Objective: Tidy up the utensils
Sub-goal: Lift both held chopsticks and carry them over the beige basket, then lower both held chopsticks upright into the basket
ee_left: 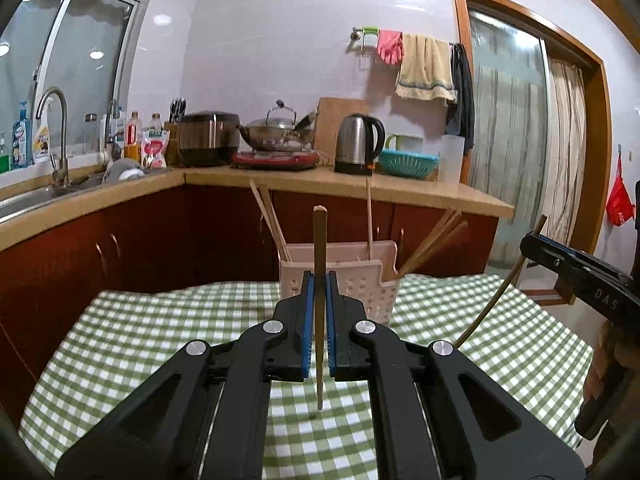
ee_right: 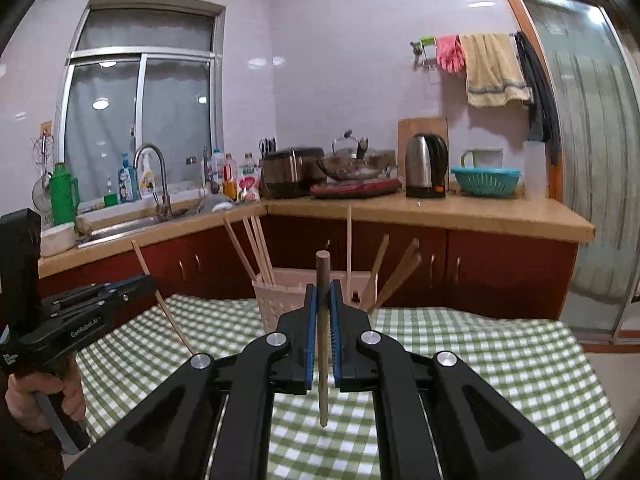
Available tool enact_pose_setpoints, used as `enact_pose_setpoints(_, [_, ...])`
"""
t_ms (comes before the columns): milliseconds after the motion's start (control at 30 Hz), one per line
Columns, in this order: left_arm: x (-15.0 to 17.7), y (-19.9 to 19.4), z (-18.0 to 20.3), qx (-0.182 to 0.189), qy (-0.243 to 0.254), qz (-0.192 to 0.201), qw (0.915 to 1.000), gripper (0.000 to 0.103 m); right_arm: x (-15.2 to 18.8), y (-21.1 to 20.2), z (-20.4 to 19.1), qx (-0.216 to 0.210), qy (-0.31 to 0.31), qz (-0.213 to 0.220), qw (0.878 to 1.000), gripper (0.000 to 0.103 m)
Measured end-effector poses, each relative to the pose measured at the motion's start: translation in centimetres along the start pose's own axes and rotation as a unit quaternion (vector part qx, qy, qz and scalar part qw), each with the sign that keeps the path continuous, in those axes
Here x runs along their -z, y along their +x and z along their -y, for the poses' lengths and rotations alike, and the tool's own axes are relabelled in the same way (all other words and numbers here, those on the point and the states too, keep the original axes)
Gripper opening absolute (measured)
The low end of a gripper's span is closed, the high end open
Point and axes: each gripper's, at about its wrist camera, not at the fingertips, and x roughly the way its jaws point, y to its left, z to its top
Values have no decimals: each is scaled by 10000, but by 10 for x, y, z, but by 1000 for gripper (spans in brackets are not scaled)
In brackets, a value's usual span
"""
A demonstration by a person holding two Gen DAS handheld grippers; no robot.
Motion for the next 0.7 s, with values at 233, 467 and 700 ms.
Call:
enact_pose_setpoints(233, [-39, 3, 2, 20, 102, 507, 9987, 6, -39, 4, -2, -24, -175, 526, 9985, 7])
enact_pose_setpoints(467, [-82, 13, 5, -22, 249, 1058, 9941, 6, -70, 24, 2, 3, -321, 895, 9955, 7])
enact_pose_setpoints(700, [-115, 42, 6, -81, 282, 1369, 9901, 6, -87, 55, 8, 50, -402, 1023, 9939, 7])
